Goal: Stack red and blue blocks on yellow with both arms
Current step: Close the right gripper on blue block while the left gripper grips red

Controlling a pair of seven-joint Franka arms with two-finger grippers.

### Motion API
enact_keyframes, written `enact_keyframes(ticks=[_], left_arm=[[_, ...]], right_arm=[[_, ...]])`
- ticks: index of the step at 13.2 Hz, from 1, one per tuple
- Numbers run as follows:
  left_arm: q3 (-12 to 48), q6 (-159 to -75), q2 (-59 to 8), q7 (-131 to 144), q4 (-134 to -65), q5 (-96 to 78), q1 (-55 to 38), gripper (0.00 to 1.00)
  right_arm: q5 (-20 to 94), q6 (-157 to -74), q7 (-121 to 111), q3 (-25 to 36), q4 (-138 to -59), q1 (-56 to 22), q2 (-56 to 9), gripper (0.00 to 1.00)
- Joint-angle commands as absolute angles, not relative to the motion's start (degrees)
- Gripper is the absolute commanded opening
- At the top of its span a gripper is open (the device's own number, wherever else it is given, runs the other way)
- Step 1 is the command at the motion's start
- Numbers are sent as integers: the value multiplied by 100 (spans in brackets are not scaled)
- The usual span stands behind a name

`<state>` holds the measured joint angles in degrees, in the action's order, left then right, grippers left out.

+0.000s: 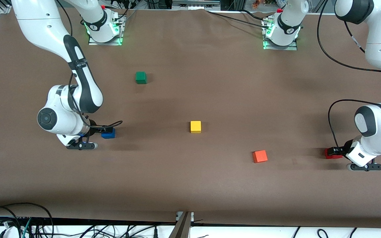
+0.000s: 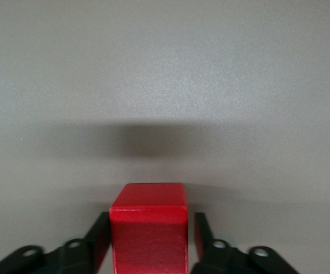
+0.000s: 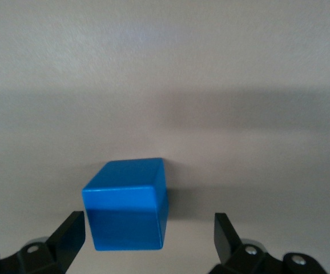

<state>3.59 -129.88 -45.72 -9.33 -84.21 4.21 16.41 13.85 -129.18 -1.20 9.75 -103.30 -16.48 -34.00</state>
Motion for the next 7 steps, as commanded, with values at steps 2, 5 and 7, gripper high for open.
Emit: enact_keyframes(ticks=[2,5,7], left_arm=[[422,-12982,-4606,-1020,-8332,431,1705,2],[579,-12938,-4518,-967,-8227,431,1556,0],[886,-12789,-4343,-914,-8218,439,1355,0]], right_arm=[[1573,-13210,-290,862,-10802,-1626,-3120,100],[1564,-13210,-299,826,-10802,-1644,-3103,99],[1556,-13393,-316,817,-10802,-1687,-3085,99]])
